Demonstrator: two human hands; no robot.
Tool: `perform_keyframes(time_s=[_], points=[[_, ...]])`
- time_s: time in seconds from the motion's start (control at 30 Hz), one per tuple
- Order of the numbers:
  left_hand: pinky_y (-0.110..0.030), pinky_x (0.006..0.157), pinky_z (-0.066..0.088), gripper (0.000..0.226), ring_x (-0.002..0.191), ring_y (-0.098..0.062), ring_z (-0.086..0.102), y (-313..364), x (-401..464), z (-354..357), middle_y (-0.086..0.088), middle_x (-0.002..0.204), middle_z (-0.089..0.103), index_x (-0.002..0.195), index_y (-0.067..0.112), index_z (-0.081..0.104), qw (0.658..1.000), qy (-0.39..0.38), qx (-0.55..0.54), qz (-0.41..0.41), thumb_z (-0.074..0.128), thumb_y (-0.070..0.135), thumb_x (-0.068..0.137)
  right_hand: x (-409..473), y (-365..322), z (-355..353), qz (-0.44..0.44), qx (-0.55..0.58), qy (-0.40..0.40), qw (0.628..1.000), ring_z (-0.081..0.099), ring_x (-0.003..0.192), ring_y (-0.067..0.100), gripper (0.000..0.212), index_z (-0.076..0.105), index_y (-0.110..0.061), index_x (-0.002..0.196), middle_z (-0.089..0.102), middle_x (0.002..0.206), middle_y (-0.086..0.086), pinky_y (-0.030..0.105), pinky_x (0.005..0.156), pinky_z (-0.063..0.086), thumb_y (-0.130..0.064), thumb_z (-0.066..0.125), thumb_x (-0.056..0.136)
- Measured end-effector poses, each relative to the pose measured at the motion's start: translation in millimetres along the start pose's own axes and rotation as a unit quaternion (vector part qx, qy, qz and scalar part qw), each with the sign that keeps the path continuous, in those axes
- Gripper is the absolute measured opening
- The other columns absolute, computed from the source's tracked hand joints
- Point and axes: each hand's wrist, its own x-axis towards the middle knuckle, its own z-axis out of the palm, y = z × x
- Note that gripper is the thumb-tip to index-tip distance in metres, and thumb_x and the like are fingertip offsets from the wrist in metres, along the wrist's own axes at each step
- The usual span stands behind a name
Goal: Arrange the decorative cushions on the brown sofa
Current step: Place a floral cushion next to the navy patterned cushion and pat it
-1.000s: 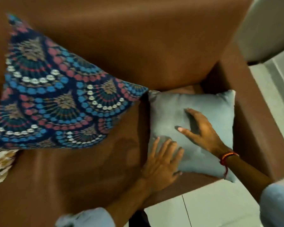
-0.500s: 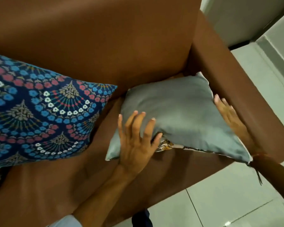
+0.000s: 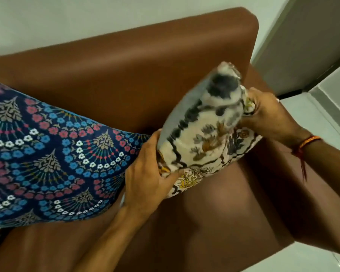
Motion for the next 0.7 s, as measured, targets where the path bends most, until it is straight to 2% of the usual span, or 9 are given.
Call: perform_keyframes(time_s=[0.07,0.13,0.17,0.27,0.3,0.37,0.47,0.57,0.7], points=[[-0.048,0.092,0.062,0.102,0.120,-0.018,0.068,-3.2,21.6,-1.3,0.004,0.137,0.066,0.150,0.027,0.039,0.995,-0.029,-0.080,-0.059,0.085,0.067,0.068,30.6,-10.0,14.8,0.012,-0.030,-0.002,0.999,0.059,0.078,-0.001,0.049,0.064,-0.040,0.096,0.061,0.084,-0.027,0.019,0.067,0.044,-0.074,0.071,0.061],[-0.049,0.094,0.060,0.096,0.119,-0.017,0.067,-8.0,43.1,2.8,0.005,0.134,0.068,0.147,0.027,0.044,0.993,-0.041,-0.075,-0.084,0.084,0.066,0.070,49.9,-2.0,19.7,0.017,-0.031,-0.007,0.999,0.065,0.082,-0.012,0.059,0.070,-0.027,0.101,0.069,0.088,-0.033,0.008,0.072,0.047,-0.073,0.070,0.065],[-0.049,0.095,0.059,0.093,0.119,-0.019,0.066,-9.8,52.2,7.5,0.003,0.134,0.067,0.146,0.026,0.045,0.993,-0.042,-0.060,-0.091,0.084,0.065,0.071,54.8,7.8,22.3,0.030,-0.040,-0.009,0.999,0.067,0.087,-0.012,0.064,0.073,-0.018,0.108,0.073,0.098,-0.029,0.010,0.078,0.050,-0.070,0.073,0.070],[-0.047,0.097,0.056,0.088,0.125,-0.025,0.061,-15.9,71.5,20.6,-0.003,0.140,0.060,0.147,0.020,0.045,0.996,-0.028,-0.014,-0.083,0.076,0.068,0.079,67.2,26.3,36.7,0.044,-0.075,0.027,0.996,0.068,0.100,0.028,0.072,0.067,-0.002,0.116,0.070,0.107,0.005,0.033,0.078,0.046,-0.066,0.074,0.083],[-0.046,0.097,0.055,0.087,0.127,-0.025,0.057,-19.5,72.5,24.4,-0.005,0.142,0.056,0.148,0.018,0.043,0.996,-0.022,0.002,-0.087,0.072,0.068,0.083,68.6,30.1,42.9,0.064,-0.073,0.051,0.994,0.065,0.104,0.030,0.071,0.064,-0.002,0.120,0.067,0.110,0.007,0.035,0.079,0.044,-0.064,0.068,0.086],[-0.049,0.100,0.053,0.080,0.129,-0.027,0.050,-20.8,67.7,30.3,-0.011,0.143,0.049,0.150,0.011,0.042,0.996,0.022,0.032,-0.080,0.066,0.060,0.092,62.3,28.5,53.3,0.081,-0.038,0.106,0.990,0.055,0.127,0.019,0.069,0.051,-0.009,0.146,0.060,0.139,0.009,0.039,0.101,0.046,-0.059,0.056,0.098],[-0.054,0.111,0.045,0.068,0.138,-0.033,0.044,-8.5,53.8,44.2,-0.017,0.150,0.041,0.153,0.009,0.037,0.986,0.115,0.116,0.026,0.059,0.047,0.100,39.7,11.9,81.3,-0.009,-0.027,0.170,0.985,0.027,0.158,0.011,0.071,0.020,-0.017,0.167,0.027,0.174,0.002,0.042,0.128,0.027,-0.049,0.044,0.109],[-0.059,0.125,0.025,0.072,0.155,-0.032,0.028,3.2,49.8,69.5,-0.014,0.166,0.028,0.161,0.015,0.028,0.972,0.063,0.179,0.138,0.054,0.046,0.102,30.0,-4.2,119.5,-0.101,-0.148,0.163,0.970,0.013,0.165,0.027,0.072,0.018,-0.011,0.168,0.017,0.177,0.009,0.058,0.131,0.015,-0.044,0.042,0.108],[-0.064,0.126,0.017,0.079,0.161,-0.026,0.014,-21.3,57.6,81.5,-0.009,0.174,0.016,0.165,0.012,0.017,0.957,-0.007,0.258,0.131,0.040,0.059,0.106,35.3,-0.4,139.1,-0.124,-0.305,0.123,0.936,0.014,0.163,0.037,0.065,0.024,-0.014,0.167,0.022,0.176,0.010,0.065,0.128,0.012,-0.046,0.030,0.112]])
